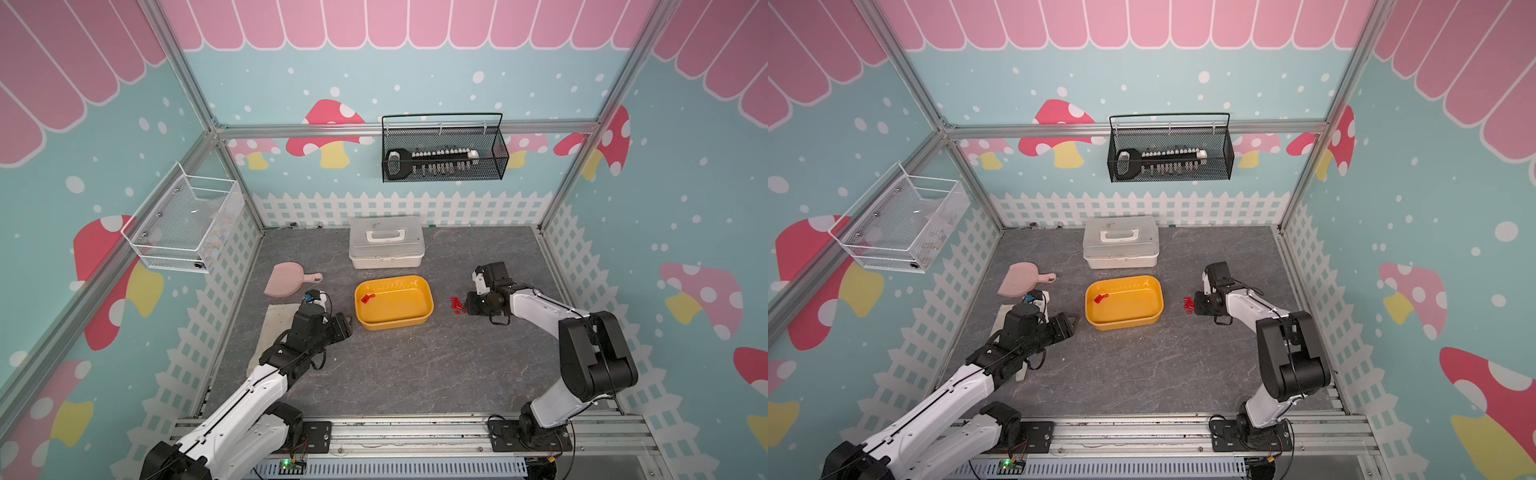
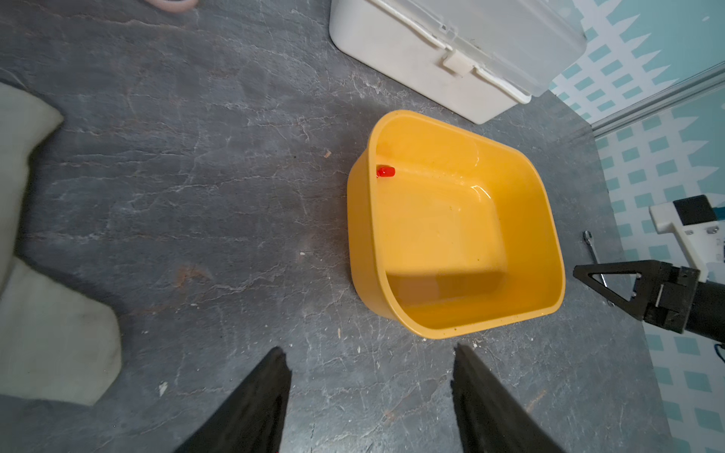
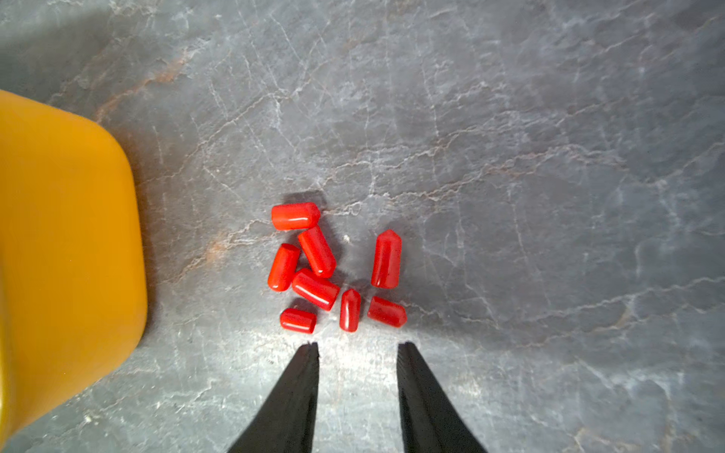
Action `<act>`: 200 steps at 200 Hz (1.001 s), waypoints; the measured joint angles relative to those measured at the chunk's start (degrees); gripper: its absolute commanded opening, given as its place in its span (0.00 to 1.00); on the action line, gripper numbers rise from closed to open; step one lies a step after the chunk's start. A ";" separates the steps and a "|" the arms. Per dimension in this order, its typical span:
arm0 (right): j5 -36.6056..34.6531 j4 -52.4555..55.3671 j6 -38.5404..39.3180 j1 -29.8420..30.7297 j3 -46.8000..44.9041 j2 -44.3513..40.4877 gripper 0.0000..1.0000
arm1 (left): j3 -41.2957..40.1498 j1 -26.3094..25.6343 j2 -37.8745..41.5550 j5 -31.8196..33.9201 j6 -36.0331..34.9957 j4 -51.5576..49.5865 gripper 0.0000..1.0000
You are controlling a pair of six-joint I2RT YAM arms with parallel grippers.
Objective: Take the screw protection sleeves out of the storage box
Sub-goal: Place the screw protection sleeve at the center of the board.
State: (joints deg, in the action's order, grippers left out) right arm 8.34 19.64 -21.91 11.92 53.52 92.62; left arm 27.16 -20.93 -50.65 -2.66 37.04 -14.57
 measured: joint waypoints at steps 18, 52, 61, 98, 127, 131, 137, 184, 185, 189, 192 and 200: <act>2.25 1.62 1.27 -0.04 0.28 -1.84 0.44 | 0.68 0.00 0.57 0.59 -0.42 -1.64 0.68; 9.35 3.78 3.96 -0.04 0.28 -7.26 0.48 | 2.67 0.00 0.72 1.29 -1.55 -5.29 0.68; 11.69 4.02 4.57 -0.04 0.28 -8.28 0.48 | 3.45 0.00 0.61 1.46 -1.95 -6.29 0.68; 20.44 5.64 6.12 0.42 1.25 -10.60 0.48 | 4.85 0.00 -0.20 1.81 -2.56 -7.82 0.68; 23.87 7.37 7.87 1.77 4.63 -11.67 0.48 | 3.96 0.07 0.13 2.78 -2.58 -8.35 0.68; 24.20 7.32 8.04 2.01 4.79 -12.09 0.47 | 3.69 0.13 0.26 2.89 -2.58 -8.44 0.68; 24.61 7.13 8.22 2.45 4.85 -12.90 0.46 | 3.34 0.24 0.42 2.93 -2.56 -8.68 0.68; 24.79 4.13 8.68 10.12 6.97 -12.70 0.37 | 2.91 1.64 -2.56 2.80 -2.58 -8.33 0.68; 24.65 4.13 8.87 10.56 7.28 -12.26 0.36 | 2.91 1.73 -2.75 2.71 -2.58 -8.28 0.68; 24.33 4.07 8.90 11.43 8.13 -11.37 0.36 | 2.93 1.90 -3.43 2.56 -2.58 -8.22 0.68; 24.11 3.93 9.16 12.17 8.87 -10.38 0.35 | 2.93 2.14 -4.07 2.34 -2.56 -8.07 0.68; 23.45 3.80 9.53 13.97 10.88 -8.00 0.35 | 2.93 2.73 -5.49 1.55 -2.49 -7.63 0.68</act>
State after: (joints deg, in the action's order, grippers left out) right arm 31.79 23.44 -12.38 25.89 64.40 84.62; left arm 30.09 -18.20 -56.14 -1.10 34.54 -22.20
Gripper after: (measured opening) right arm 0.358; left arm 0.682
